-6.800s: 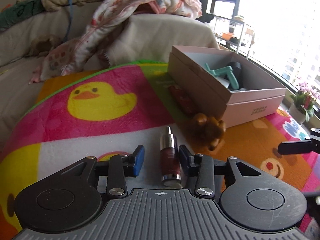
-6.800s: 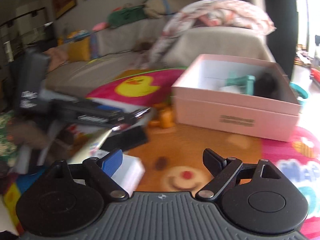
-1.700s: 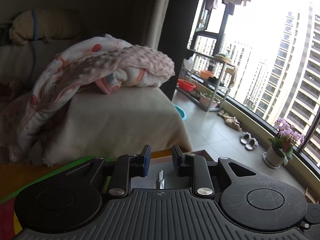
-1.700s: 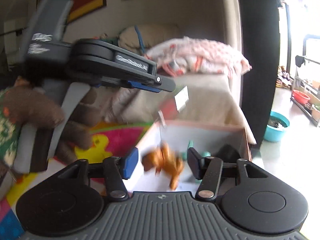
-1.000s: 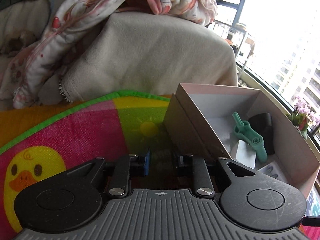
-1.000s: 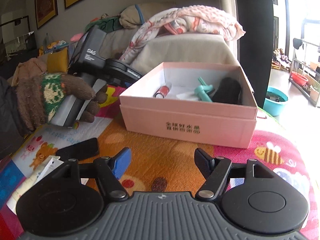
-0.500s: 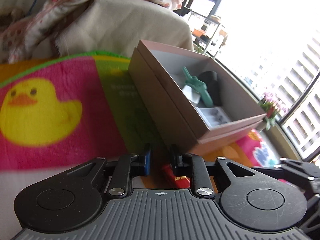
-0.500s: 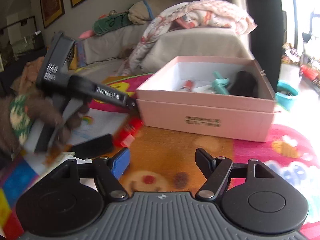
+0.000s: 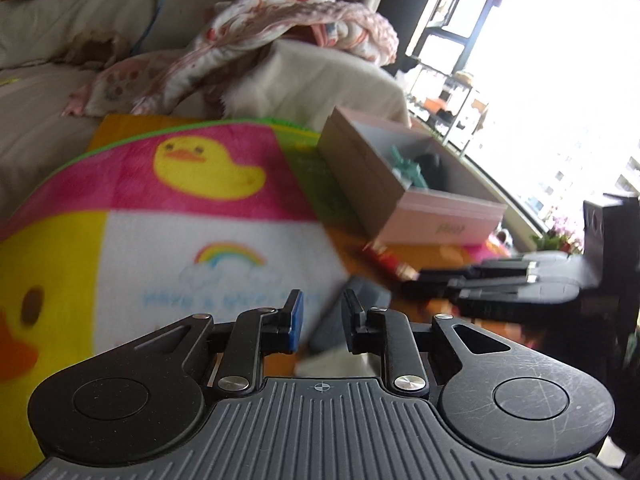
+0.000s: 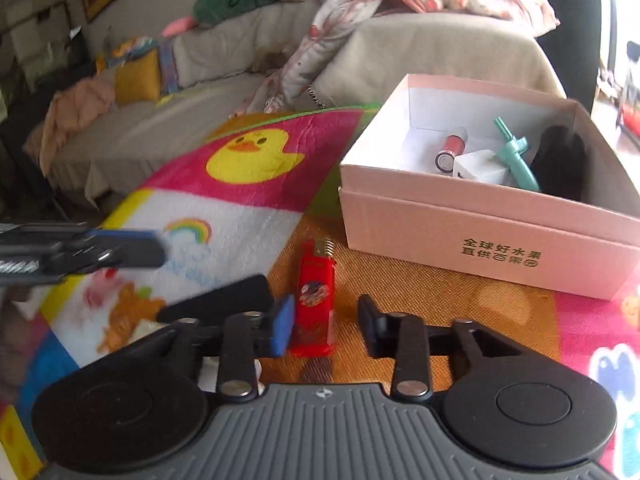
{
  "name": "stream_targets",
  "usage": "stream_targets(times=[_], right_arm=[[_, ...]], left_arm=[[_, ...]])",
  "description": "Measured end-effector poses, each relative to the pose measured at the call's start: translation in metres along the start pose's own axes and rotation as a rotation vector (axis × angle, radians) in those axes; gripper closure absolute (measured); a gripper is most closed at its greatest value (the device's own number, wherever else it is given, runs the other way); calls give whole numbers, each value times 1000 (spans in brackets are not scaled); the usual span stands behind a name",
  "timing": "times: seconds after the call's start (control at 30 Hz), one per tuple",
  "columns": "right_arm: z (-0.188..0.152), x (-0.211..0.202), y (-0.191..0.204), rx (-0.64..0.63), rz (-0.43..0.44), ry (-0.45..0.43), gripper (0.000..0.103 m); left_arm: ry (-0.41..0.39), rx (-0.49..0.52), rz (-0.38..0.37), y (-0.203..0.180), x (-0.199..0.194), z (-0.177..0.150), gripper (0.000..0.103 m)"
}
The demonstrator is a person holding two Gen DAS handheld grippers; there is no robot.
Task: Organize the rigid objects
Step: 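Grasp the black remote with the left tool while the right tool approaches the red lighter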
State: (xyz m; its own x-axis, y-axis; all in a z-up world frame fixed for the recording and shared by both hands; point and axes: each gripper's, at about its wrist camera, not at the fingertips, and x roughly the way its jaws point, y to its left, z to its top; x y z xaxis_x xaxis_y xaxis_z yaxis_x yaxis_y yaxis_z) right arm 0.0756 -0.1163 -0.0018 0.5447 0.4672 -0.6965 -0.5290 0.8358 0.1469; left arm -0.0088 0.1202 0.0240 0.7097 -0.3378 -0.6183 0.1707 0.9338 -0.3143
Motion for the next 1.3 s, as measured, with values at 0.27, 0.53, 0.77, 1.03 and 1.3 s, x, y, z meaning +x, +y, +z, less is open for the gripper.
stream_targets(times=[0.27, 0.53, 0.77, 1.03, 1.3], right_arm=[[-28, -36, -29, -12, -134, -24, 80], [-54, -55, -47, 42, -148, -95, 63], [-55, -50, -28, -15, -160, -97, 26], [-54, -48, -33, 19, -145, -90, 20], [-53, -45, -30, 2, -150, -79, 17]], left_arm=[[96, 9, 1, -11, -28, -35, 80], [-5, 65, 43, -32, -30, -14, 80], [71, 43, 143, -20, 22, -1, 80], [105, 159, 91, -42, 31, -10, 70], [110, 348, 80, -72, 39, -13, 66]])
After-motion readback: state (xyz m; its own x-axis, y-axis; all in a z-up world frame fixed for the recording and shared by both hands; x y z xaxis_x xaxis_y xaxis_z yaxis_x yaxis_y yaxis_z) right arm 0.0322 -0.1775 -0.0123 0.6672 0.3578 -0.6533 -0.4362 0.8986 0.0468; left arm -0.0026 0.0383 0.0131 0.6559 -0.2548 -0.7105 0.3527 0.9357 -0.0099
